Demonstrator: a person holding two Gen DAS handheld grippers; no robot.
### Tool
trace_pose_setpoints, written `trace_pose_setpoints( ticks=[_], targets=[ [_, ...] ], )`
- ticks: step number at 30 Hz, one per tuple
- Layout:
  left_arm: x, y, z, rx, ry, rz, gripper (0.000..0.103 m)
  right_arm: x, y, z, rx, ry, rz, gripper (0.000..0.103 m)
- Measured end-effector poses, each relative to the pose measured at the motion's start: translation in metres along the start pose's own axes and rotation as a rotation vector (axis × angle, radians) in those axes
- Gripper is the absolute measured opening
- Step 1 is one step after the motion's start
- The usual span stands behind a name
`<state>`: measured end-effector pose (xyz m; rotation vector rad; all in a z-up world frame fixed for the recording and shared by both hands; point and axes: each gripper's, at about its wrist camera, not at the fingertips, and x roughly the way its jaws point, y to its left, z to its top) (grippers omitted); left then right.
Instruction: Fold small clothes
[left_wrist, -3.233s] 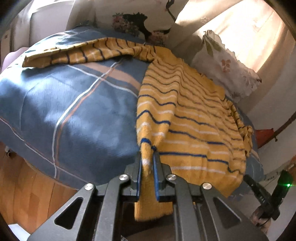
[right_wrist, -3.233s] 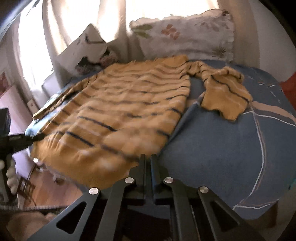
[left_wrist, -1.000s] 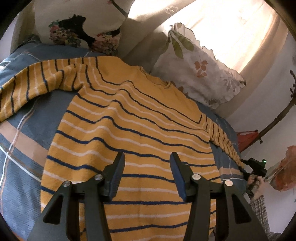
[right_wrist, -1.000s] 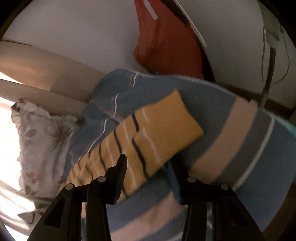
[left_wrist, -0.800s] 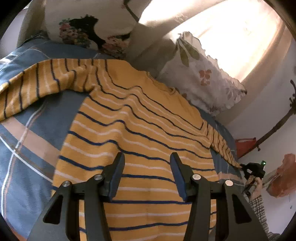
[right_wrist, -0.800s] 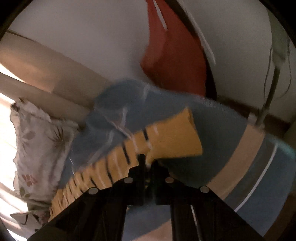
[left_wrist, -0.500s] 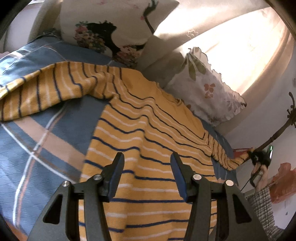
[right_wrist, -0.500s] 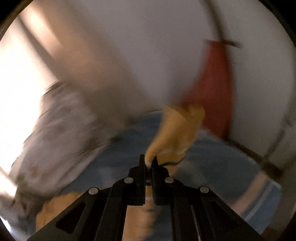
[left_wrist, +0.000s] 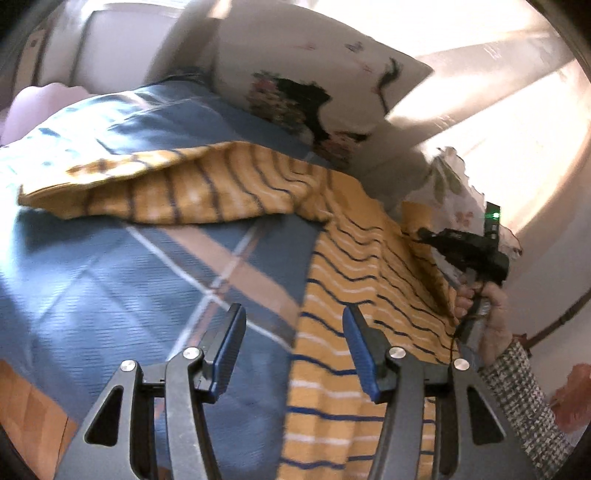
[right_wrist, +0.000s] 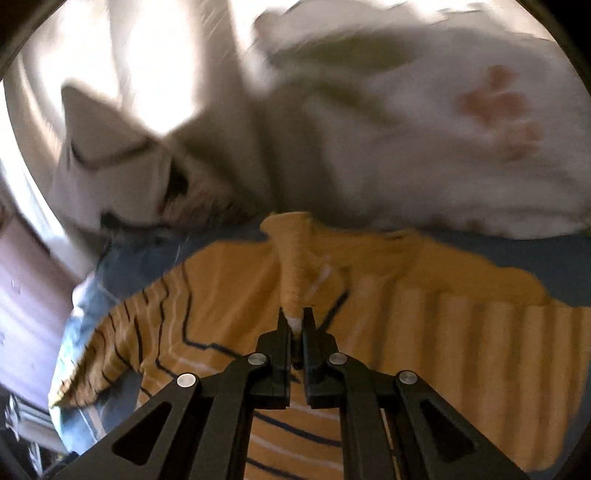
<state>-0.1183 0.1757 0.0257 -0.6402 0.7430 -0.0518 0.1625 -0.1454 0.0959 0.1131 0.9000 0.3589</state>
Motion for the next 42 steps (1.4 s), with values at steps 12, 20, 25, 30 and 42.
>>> trace_pose_setpoints(
  ticks=[12,20,25,30,42],
  targets=[
    [0.003,0.028,0.006,-0.060,-0.011,0.039,0.054,0.027,0.064,-0.010,-0.220,0.006,0.045,0.008],
    [-0.001,0.037,0.013,-0.090,-0.039,0.077,0.054,0.065,0.103,-0.046,-0.331,0.194,0.154,0.020],
    [-0.015,0.060,0.035,-0.091,-0.112,0.203,0.059,0.029,0.107,-0.051,-0.312,0.116,0.174,0.042],
    [-0.011,0.093,0.068,-0.061,-0.130,0.424,0.067,-0.016,0.097,-0.063,-0.288,0.058,0.230,0.056],
    [-0.001,0.152,0.120,-0.101,-0.135,0.669,0.070,-0.035,0.079,-0.089,-0.279,0.064,0.198,0.056]
  ],
)
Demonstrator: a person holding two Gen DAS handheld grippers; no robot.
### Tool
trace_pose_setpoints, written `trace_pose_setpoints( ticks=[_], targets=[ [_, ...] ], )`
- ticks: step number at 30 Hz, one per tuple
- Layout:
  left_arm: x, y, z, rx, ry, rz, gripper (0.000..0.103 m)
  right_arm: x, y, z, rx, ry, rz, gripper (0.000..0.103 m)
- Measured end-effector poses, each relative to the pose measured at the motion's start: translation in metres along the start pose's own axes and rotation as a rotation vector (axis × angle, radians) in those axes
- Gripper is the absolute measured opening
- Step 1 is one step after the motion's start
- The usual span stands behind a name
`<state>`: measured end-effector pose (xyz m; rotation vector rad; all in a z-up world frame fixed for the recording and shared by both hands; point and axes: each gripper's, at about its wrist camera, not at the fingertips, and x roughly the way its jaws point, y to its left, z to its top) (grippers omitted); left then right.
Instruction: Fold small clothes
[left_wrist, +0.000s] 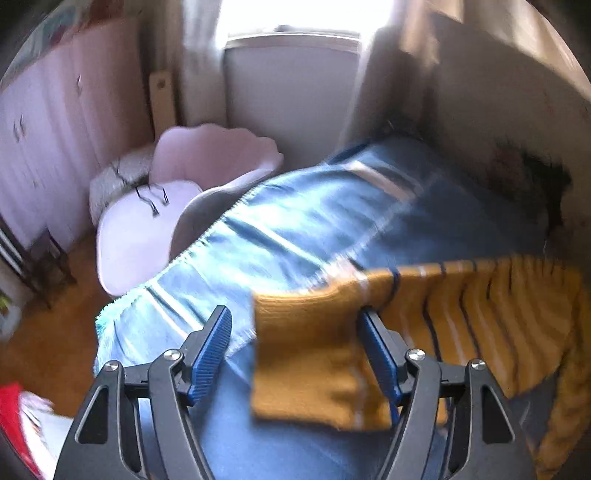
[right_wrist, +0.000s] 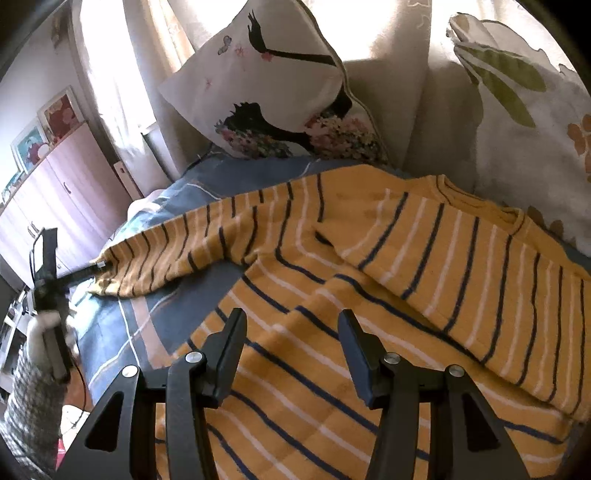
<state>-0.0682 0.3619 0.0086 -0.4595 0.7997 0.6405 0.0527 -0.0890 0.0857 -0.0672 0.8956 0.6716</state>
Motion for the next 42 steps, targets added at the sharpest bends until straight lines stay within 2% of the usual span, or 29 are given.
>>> trace_pose_setpoints(
  ticks=[2,8,14,16,17,18,19,20,22,25,28,32,36,39,41,42],
  targets=[
    [-0.002,0.018,0.008,-0.066,0.008,-0.061,0.070,0.000,0.003,-0.003,-0.003,0.005,0.006,0.056],
    [0.004,0.053,0.005,-0.162,0.056,-0.107,0.070,0.000,0.007,-0.011,-0.003,0.012,0.014,0.056],
    [0.006,0.028,-0.001,-0.061,0.051,-0.134,0.071,-0.002,0.010,-0.017,-0.009,0.006,0.007,0.056],
    [0.009,0.018,-0.002,-0.019,0.039,-0.106,0.071,-0.005,0.010,-0.019,-0.006,0.001,0.007,0.056],
    [0.010,0.013,-0.002,0.007,0.037,-0.085,0.064,-0.008,0.010,-0.020,-0.007,-0.003,0.005,0.056],
    [0.009,0.009,-0.002,0.029,0.030,-0.068,0.049,-0.009,0.010,-0.021,-0.010,-0.006,0.001,0.056],
    [0.006,0.007,-0.001,0.035,0.028,-0.077,0.010,-0.012,0.010,-0.022,-0.017,-0.012,-0.008,0.056],
    [0.002,0.009,0.000,0.019,0.034,-0.091,0.004,-0.015,0.010,-0.022,-0.025,-0.020,-0.019,0.056],
    [-0.013,0.012,0.001,-0.030,0.013,-0.164,0.004,-0.021,0.007,-0.023,-0.033,-0.034,-0.031,0.056],
    [-0.036,0.006,0.007,-0.049,0.001,-0.260,0.004,-0.027,0.000,-0.023,-0.023,-0.044,-0.032,0.056],
    [-0.055,-0.019,0.014,-0.006,-0.009,-0.320,0.004,-0.034,-0.011,-0.023,0.002,-0.056,-0.045,0.056],
    [-0.069,-0.043,0.023,0.056,-0.013,-0.328,0.004,-0.047,-0.027,-0.030,0.032,-0.074,-0.047,0.056],
    [-0.084,-0.070,0.026,0.056,0.018,-0.455,0.004,-0.051,-0.042,-0.036,0.075,-0.071,-0.045,0.056],
    [-0.104,-0.114,0.021,0.135,0.016,-0.548,0.004,-0.053,-0.046,-0.038,0.104,-0.074,-0.023,0.056],
    [-0.117,-0.142,0.017,0.203,0.005,-0.544,0.004,-0.055,-0.045,-0.039,0.105,-0.080,-0.019,0.056],
    [-0.122,-0.151,0.017,0.232,-0.013,-0.515,0.004,-0.056,-0.045,-0.041,0.102,-0.082,-0.019,0.056]
  ],
)
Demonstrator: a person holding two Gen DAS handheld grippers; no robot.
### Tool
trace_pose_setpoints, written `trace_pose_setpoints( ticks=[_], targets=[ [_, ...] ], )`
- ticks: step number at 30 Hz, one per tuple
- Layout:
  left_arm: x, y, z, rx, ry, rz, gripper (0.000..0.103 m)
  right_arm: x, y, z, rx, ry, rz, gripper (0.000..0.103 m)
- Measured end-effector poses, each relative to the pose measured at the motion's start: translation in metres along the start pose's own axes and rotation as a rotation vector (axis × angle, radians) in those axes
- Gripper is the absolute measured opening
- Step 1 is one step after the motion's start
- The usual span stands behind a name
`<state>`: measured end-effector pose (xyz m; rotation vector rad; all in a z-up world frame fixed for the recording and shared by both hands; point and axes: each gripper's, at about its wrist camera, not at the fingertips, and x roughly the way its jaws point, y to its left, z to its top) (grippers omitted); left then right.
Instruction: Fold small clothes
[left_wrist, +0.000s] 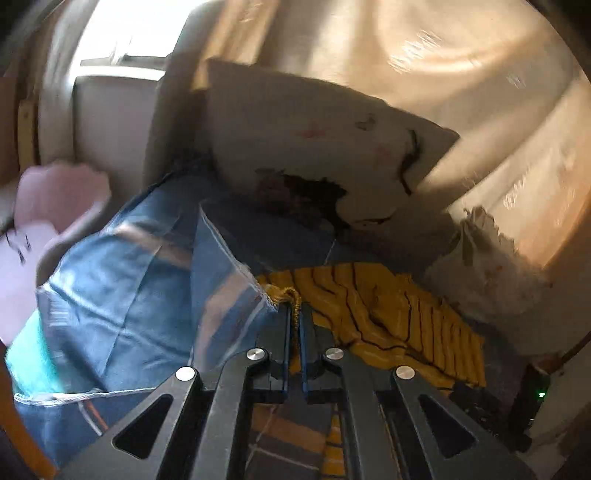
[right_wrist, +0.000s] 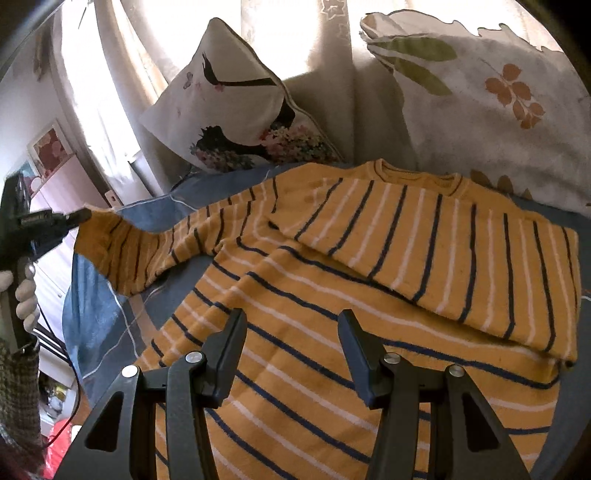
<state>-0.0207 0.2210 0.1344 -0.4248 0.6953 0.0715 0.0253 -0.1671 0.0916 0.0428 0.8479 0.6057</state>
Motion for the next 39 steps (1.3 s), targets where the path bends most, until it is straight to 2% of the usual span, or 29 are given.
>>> trace_pose_setpoints(
  ticks=[3,6,7,9,11,14,15,17,19,21,23,24,26,27,29,30,32,34,35,36,38,39],
  targets=[
    [-0.001,-0.003,0.008,0.064,-0.062,0.229,0.004,-0.003,-0.003,-0.005,-0.004,-0.004,-0.010,0.056],
    [-0.007,0.035,0.012,0.008,-0.106,0.432,0.004,-0.003,-0.011,-0.011,0.019,0.003,-0.008,0.056],
    [-0.011,0.056,0.011,-0.022,-0.118,0.522,0.004,-0.003,-0.014,-0.013,0.026,0.006,-0.007,0.056],
    [-0.015,0.105,0.006,-0.120,-0.106,0.635,0.004,-0.001,-0.020,-0.014,0.041,0.015,-0.006,0.056],
    [-0.017,0.167,-0.004,-0.267,-0.061,0.715,0.004,0.003,-0.021,-0.013,0.044,0.024,-0.007,0.056],
    [-0.029,0.235,-0.025,-0.423,-0.045,0.825,0.004,0.008,-0.014,-0.010,0.029,0.035,-0.004,0.056],
    [-0.035,0.251,-0.031,-0.474,-0.047,0.819,0.004,0.009,-0.010,-0.010,0.020,0.036,-0.002,0.056],
    [-0.052,0.279,-0.045,-0.588,-0.069,0.756,0.004,0.013,0.002,-0.006,-0.013,0.042,-0.003,0.056],
    [-0.069,0.283,-0.056,-0.613,-0.096,0.686,0.004,0.022,0.020,-0.001,-0.064,0.057,0.009,0.056],
    [-0.078,0.268,-0.059,-0.569,-0.122,0.606,0.004,0.039,0.054,0.007,-0.154,0.082,0.030,0.056],
    [-0.083,0.237,-0.063,-0.498,-0.150,0.485,0.007,0.055,0.085,0.013,-0.236,0.107,0.050,0.056],
    [-0.083,0.225,-0.065,-0.469,-0.157,0.445,0.010,0.065,0.104,0.015,-0.274,0.120,0.065,0.056],
    [-0.079,0.193,-0.072,-0.386,-0.175,0.332,0.027,0.084,0.138,0.018,-0.322,0.145,0.114,0.056],
    [-0.073,0.175,-0.076,-0.335,-0.180,0.272,0.030,0.094,0.155,0.019,-0.342,0.155,0.143,0.056],
    [-0.056,0.158,-0.081,-0.280,-0.156,0.206,0.033,0.110,0.189,0.019,-0.390,0.164,0.186,0.056],
    [-0.045,0.152,-0.086,-0.259,-0.127,0.203,0.033,0.117,0.207,0.019,-0.420,0.164,0.200,0.056],
    [-0.024,0.151,-0.096,-0.248,-0.062,0.300,0.033,0.130,0.240,0.018,-0.481,0.163,0.216,0.056],
    [-0.013,0.169,-0.110,-0.287,-0.017,0.412,0.033,0.144,0.274,0.015,-0.553,0.154,0.221,0.058],
    [-0.014,0.178,-0.118,-0.311,-0.007,0.448,0.029,0.149,0.285,0.013,-0.583,0.148,0.215,0.061],
    [-0.017,0.187,-0.124,-0.322,-0.031,0.442,0.023,0.157,0.298,0.009,-0.622,0.141,0.204,0.064],
    [-0.026,0.192,-0.130,-0.317,-0.051,0.472,0.006,0.174,0.322,0.003,-0.680,0.141,0.178,0.065],
    [-0.030,0.194,-0.133,-0.313,-0.052,0.477,0.005,0.184,0.334,0.000,-0.708,0.141,0.161,0.065]
  ],
)
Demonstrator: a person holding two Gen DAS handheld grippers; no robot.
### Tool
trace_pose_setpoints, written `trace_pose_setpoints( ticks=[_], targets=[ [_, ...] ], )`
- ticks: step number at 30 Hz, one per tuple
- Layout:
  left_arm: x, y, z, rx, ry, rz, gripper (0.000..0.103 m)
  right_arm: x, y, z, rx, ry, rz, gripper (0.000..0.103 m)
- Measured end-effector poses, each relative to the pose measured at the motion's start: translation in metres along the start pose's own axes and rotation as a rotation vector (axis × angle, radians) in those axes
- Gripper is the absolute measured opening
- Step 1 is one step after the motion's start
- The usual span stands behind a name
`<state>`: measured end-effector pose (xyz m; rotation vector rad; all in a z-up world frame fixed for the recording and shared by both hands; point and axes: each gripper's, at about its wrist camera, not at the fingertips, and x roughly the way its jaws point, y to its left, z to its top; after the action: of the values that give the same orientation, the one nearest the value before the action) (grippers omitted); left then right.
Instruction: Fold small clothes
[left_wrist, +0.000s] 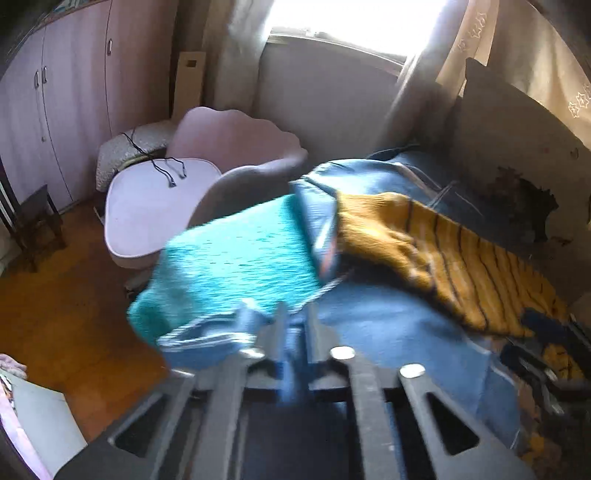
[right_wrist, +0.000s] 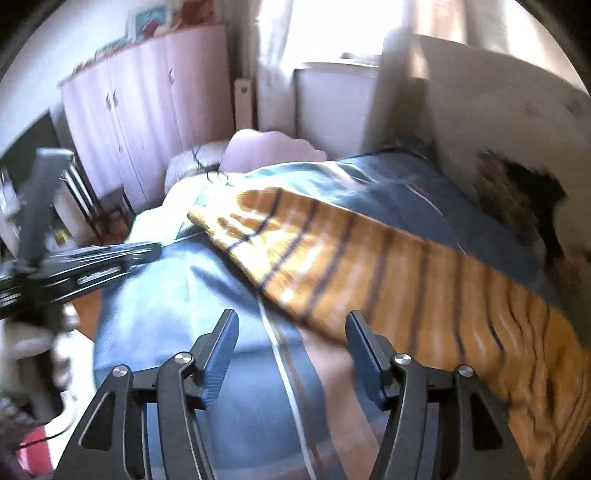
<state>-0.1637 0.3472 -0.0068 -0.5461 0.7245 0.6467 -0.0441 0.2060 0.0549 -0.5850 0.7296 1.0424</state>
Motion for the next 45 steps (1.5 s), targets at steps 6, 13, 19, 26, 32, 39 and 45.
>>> trace_pose_setpoints(
  ticks=[6,13,19,26,32,39,45],
  targets=[
    [-0.025,0.030,-0.001,-0.037,-0.038,-0.092,0.009,0.052,0.029,0.022,-0.111,0.034,-0.093,0.065],
    [-0.042,0.056,0.006,-0.020,-0.094,-0.187,0.035,0.077,0.042,0.048,-0.082,0.015,-0.116,0.020],
    [-0.024,0.051,0.004,0.025,-0.067,-0.223,0.054,0.024,0.004,0.052,0.142,-0.101,-0.066,0.005],
    [-0.001,0.040,-0.012,0.081,0.012,-0.190,0.026,-0.043,-0.055,0.026,0.323,-0.154,-0.061,0.005],
    [-0.013,0.070,-0.012,-0.037,-0.011,-0.205,0.001,-0.080,-0.098,-0.002,0.435,-0.182,-0.112,0.005],
    [-0.027,0.140,-0.019,-0.274,-0.041,-0.042,0.001,-0.109,-0.144,-0.045,0.576,-0.186,-0.157,0.005],
    [-0.054,0.151,-0.030,-0.351,-0.091,-0.072,0.001,-0.135,-0.186,-0.085,0.717,-0.204,-0.182,0.005]
  ],
)
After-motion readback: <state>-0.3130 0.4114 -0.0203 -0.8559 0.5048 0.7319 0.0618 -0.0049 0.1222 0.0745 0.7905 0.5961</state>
